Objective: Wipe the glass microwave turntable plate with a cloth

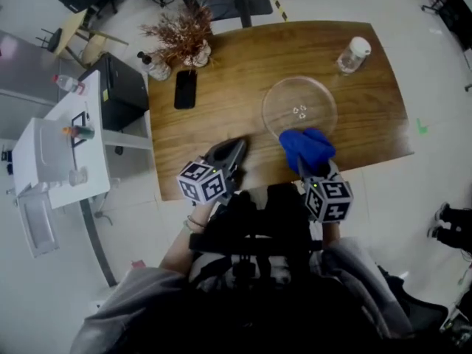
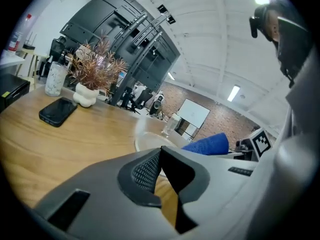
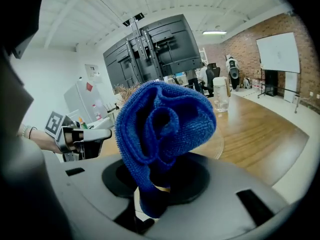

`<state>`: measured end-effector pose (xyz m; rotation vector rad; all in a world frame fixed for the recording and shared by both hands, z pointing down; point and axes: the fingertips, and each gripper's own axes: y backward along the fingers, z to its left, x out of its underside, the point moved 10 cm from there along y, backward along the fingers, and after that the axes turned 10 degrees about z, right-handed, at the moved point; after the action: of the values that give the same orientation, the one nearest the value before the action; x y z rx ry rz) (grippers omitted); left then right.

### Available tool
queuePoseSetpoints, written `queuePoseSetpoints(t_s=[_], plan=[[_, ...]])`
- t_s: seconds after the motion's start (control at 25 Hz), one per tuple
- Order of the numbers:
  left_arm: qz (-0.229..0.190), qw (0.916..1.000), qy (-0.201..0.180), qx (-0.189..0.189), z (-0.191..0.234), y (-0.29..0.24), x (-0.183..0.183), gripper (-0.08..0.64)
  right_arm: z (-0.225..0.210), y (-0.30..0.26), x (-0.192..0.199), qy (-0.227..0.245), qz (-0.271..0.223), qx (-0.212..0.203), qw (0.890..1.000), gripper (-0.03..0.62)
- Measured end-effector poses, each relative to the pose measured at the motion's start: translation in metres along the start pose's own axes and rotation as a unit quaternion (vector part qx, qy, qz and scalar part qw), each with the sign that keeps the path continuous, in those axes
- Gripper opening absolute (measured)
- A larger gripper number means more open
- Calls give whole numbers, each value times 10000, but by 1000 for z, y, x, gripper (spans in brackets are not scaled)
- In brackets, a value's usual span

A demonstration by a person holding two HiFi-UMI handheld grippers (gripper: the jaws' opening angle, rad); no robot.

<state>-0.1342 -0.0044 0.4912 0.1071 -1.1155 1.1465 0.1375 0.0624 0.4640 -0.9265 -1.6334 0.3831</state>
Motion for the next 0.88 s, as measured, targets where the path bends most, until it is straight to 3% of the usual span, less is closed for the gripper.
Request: queuePoseSetpoints(t_s=[0.2, 0.48, 0.88], plan=[[202, 9981, -463, 338, 14, 43, 8, -5, 56, 11, 30, -376, -323, 316, 9983, 120], [477, 9927, -679, 879, 21, 72, 32, -5, 123, 30, 78, -634, -388, 727, 9946, 120], [487, 9849, -727, 1496, -19, 73, 44, -5, 146, 76, 107, -803, -382, 1042, 9906, 117]])
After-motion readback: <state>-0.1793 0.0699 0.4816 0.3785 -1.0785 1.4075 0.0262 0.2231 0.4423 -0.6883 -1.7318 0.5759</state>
